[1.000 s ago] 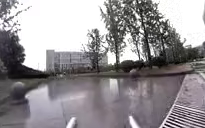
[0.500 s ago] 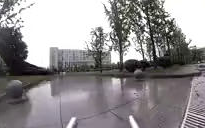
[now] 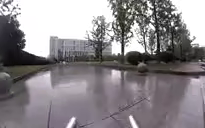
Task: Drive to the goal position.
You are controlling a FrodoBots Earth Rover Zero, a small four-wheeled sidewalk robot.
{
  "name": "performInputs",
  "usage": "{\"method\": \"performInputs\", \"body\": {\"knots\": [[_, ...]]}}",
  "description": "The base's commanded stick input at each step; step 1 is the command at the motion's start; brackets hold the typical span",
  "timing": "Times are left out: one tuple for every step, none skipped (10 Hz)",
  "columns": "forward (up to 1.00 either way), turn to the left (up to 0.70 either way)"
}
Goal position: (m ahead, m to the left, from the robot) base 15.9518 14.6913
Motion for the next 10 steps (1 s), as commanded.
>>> {"method": "performInputs", "body": {"knots": [[0.70, 0.14], [0.70, 0.14], [0.70, 0.14], [0.70, 0.14], [0.70, 0.14], [0.70, 0.14], [0.70, 0.14], [0.70, 0.14], [0.70, 0.14], [0.70, 0.14]]}}
